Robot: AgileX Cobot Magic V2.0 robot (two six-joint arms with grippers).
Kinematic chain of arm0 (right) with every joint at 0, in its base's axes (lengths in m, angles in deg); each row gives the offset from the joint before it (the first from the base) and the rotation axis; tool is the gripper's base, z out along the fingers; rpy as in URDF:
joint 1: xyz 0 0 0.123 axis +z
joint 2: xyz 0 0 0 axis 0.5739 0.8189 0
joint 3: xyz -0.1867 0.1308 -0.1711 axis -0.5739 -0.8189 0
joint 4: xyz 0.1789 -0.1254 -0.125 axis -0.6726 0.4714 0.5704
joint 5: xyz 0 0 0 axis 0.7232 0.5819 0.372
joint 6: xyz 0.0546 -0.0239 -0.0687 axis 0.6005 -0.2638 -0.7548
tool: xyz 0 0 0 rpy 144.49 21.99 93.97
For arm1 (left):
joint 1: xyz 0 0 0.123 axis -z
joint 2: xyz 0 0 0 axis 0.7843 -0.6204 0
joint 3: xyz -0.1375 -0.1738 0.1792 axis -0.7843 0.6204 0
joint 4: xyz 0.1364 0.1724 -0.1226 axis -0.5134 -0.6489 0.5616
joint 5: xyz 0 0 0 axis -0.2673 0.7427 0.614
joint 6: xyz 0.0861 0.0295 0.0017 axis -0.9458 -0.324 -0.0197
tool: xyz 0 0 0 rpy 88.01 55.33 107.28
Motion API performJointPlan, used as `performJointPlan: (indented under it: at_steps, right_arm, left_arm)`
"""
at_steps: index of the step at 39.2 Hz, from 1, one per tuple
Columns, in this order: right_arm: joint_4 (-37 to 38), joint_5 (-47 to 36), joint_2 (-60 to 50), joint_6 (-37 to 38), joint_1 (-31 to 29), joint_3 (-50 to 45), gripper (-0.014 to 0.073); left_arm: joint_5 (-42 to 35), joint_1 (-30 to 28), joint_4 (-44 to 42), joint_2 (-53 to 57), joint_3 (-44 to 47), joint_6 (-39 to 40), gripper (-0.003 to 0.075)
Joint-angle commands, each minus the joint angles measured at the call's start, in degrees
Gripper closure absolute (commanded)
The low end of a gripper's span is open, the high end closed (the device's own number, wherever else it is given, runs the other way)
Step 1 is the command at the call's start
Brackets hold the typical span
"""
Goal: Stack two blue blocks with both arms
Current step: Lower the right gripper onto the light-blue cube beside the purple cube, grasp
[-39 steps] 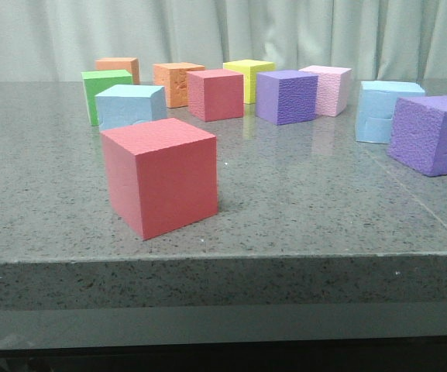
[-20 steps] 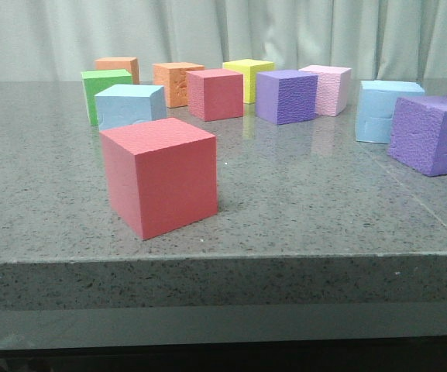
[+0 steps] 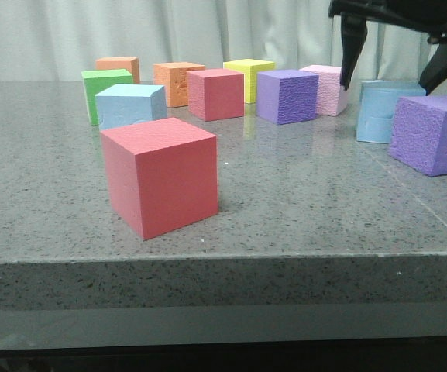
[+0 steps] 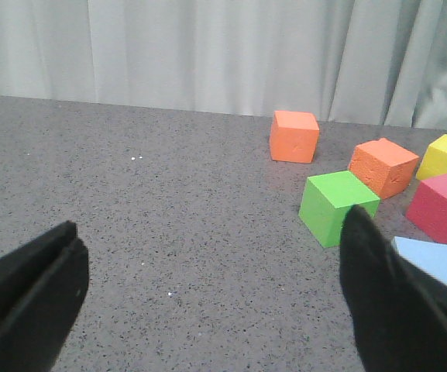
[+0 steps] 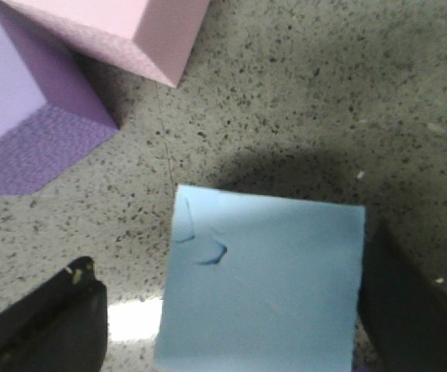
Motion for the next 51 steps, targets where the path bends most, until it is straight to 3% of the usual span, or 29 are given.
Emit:
performJointPlan:
  at_steps: [1,8,11,15,18,29,51]
  right_arm:
    - [1.1,-2.9,-2.0,0.2,-0.3,2.1,-0.0059]
    - [1.3,-3.3,-2.0,0.2,-0.3,2.1,-0.0020]
    - [1.6,-3.1,-2.0,0.2,-0.3,2.1,0.0076]
    - [1.7,-3.0,-2.0,0.2,-0.3,2.1,0.0264]
    - [1.7,-3.0,-2.2,0.2,-0.3,2.1,0.0321]
    - [1.7,-3.2,-5.9,-2.9,2.2,2.2,0.0315]
    - [1.6,-6.4,-3.4,-3.8,18.9,2.2,0.0315]
  left_arm:
    - [-4.6,-0.1,0.3,-0.4,-1.9,0.3,0.0079]
    - [-4.6,-0.1,0.3,-0.4,-1.9,0.3,0.0079]
    - [-4.6,-0.1,0.3,-0.4,-1.9,0.3,0.0079]
    - [-4.6,-0.1,0.3,-0.4,-1.9,0.3,0.0079]
    - [-4.6,-0.1,0.3,-0.4,-1.9,0.3,0.0079]
    - [-4.6,-0.1,0.3,-0.4,-1.9,0.3,0.0079]
    - [-4.6,-0.1,0.3,-0.4,-1.9,0.3,0.0079]
